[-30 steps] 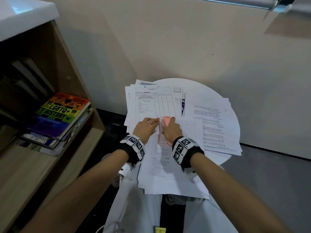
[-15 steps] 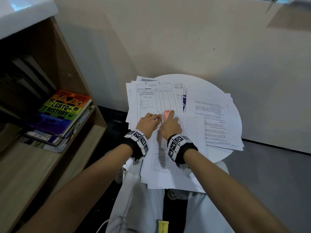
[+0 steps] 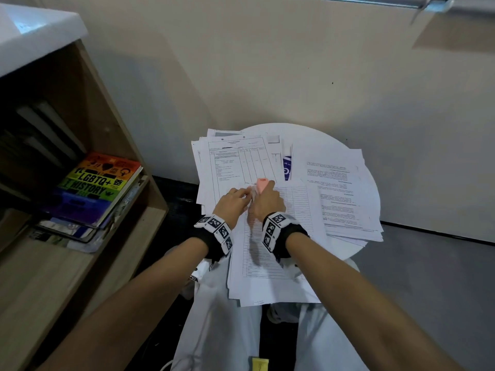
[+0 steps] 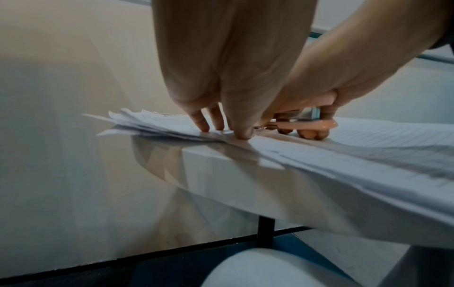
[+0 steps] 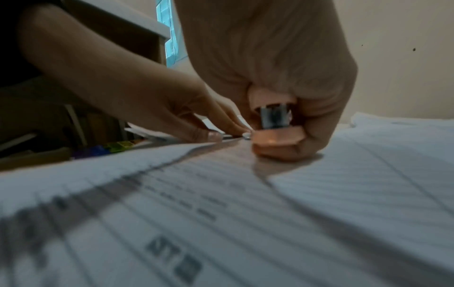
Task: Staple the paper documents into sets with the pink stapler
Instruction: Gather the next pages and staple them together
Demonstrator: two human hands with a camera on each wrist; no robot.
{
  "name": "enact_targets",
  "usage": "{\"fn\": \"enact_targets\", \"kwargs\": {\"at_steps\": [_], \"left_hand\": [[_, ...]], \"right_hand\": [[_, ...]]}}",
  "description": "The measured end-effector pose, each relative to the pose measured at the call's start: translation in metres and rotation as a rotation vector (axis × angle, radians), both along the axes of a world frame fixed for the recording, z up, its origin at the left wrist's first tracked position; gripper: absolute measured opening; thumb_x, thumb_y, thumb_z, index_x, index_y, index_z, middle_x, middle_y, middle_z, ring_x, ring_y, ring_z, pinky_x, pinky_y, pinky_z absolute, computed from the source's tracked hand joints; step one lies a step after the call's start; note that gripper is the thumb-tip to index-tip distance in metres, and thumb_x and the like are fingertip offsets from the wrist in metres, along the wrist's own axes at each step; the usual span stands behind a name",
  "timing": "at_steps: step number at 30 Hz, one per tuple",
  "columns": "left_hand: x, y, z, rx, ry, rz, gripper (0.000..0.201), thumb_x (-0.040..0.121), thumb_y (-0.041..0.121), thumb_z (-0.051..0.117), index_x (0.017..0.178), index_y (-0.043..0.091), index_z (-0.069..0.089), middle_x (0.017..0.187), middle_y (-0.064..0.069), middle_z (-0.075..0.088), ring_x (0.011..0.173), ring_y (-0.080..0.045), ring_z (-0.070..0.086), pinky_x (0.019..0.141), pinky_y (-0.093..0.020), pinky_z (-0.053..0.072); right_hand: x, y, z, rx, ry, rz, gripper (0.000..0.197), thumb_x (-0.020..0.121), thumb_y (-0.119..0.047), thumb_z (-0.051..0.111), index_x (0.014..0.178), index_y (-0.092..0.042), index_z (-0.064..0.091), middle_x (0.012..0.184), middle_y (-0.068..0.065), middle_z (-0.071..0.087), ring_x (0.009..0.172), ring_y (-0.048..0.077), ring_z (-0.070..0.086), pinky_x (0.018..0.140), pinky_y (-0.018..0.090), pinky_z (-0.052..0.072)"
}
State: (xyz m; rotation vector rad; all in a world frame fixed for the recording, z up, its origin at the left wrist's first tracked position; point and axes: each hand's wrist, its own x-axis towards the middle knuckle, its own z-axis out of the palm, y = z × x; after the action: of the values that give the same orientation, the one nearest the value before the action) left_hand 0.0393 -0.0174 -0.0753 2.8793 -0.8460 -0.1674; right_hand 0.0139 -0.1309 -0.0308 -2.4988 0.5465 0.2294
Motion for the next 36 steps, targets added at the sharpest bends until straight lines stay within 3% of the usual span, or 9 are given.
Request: {"fn": "enact_targets", "kwargs": {"at_steps": [2,4,7,16,22,26,29,31,36], "left_hand": [[0.001,0.0,-0.003,-0.031,0.004,-0.012,0.043,0.099,0.011,0.042,0.141,0.01,0.041,0.148,-0.005,0.038,0.121,-0.029,0.043,0.098,-0.039,0.042],[0.0,0.001,-0.004,-0.06,0.006,-0.015,0.042,0.098,0.009,0.043,0.14,0.008,0.043,0.149,-0.006,0.037,0.12,-0.029,0.044,0.1,-0.038,0.041],[0.0,0.002,-0.007,-0.081,0.006,-0.016,0.042,0.097,0.009,0.047,0.139,0.009,0.045,0.148,-0.008,0.038,0.121,-0.03,0.045,0.101,-0.038,0.04],[-0.006,-0.001,0.002,-0.007,0.004,-0.014,0.047,0.101,0.009,0.037,0.147,0.01,0.03,0.153,-0.004,0.028,0.128,-0.025,0.039,0.105,-0.033,0.037],[-0.012,-0.024,0.021,0.171,0.041,0.11,0.058,0.1,0.041,0.034,0.147,0.01,0.02,0.148,-0.006,0.025,0.13,-0.025,0.032,0.103,-0.036,0.038],[-0.018,-0.064,0.018,0.066,0.098,0.317,0.077,0.09,0.051,0.05,0.14,-0.002,0.025,0.139,-0.011,0.032,0.128,-0.027,0.034,0.107,-0.034,0.031],[-0.022,-0.089,0.019,0.035,0.156,0.176,0.076,0.094,0.038,0.051,0.147,-0.002,0.014,0.154,-0.014,0.016,0.143,-0.028,0.018,0.117,-0.036,0.021],[-0.021,-0.097,0.023,0.05,0.203,0.068,0.074,0.095,0.033,0.05,0.149,0.002,0.01,0.159,-0.008,0.006,0.147,-0.026,0.008,0.119,-0.038,0.017],[-0.016,-0.101,0.025,0.094,0.246,0.019,0.07,0.095,0.028,0.052,0.151,0.013,0.012,0.16,0.004,0.003,0.148,-0.026,0.005,0.117,-0.043,0.019]], "right_hand": [[-0.002,0.0,-0.001,-0.048,-0.011,0.067,0.065,0.087,-0.018,0.064,0.139,-0.012,0.027,0.125,0.015,0.05,0.104,0.034,0.059,0.073,0.038,0.043],[-0.001,0.0,-0.001,-0.086,-0.008,0.102,0.069,0.085,-0.016,0.066,0.141,-0.013,0.025,0.126,0.015,0.049,0.104,0.035,0.059,0.073,0.038,0.043],[0.008,0.002,0.002,-0.002,0.004,0.003,0.055,0.091,-0.025,0.059,0.135,-0.009,0.029,0.121,0.016,0.055,0.105,0.033,0.059,0.076,0.038,0.044],[0.007,-0.02,0.004,0.173,-0.082,-0.109,0.051,0.1,-0.041,0.038,0.137,-0.008,0.028,0.121,0.022,0.057,0.104,0.038,0.059,0.08,0.042,0.046],[-0.016,-0.072,0.005,0.077,-0.065,-0.085,0.047,0.1,-0.037,0.038,0.134,-0.007,0.03,0.119,0.02,0.057,0.103,0.036,0.058,0.074,0.036,0.038],[-0.032,-0.104,0.002,0.006,-0.014,-0.103,0.05,0.099,-0.043,0.04,0.134,-0.007,0.032,0.12,0.021,0.056,0.104,0.036,0.058,0.077,0.037,0.042],[-0.034,-0.111,-0.004,0.005,0.009,-0.077,0.051,0.098,-0.043,0.042,0.134,-0.008,0.032,0.12,0.02,0.057,0.103,0.036,0.058,0.08,0.04,0.045],[-0.033,-0.112,-0.004,0.007,0.011,-0.067,0.052,0.097,-0.043,0.043,0.135,-0.008,0.032,0.119,0.02,0.057,0.102,0.037,0.059,0.08,0.041,0.047],[-0.028,-0.11,-0.002,0.002,0.018,-0.082,0.055,0.098,-0.046,0.04,0.136,-0.007,0.032,0.122,0.02,0.056,0.107,0.036,0.058,0.081,0.041,0.046]]}}
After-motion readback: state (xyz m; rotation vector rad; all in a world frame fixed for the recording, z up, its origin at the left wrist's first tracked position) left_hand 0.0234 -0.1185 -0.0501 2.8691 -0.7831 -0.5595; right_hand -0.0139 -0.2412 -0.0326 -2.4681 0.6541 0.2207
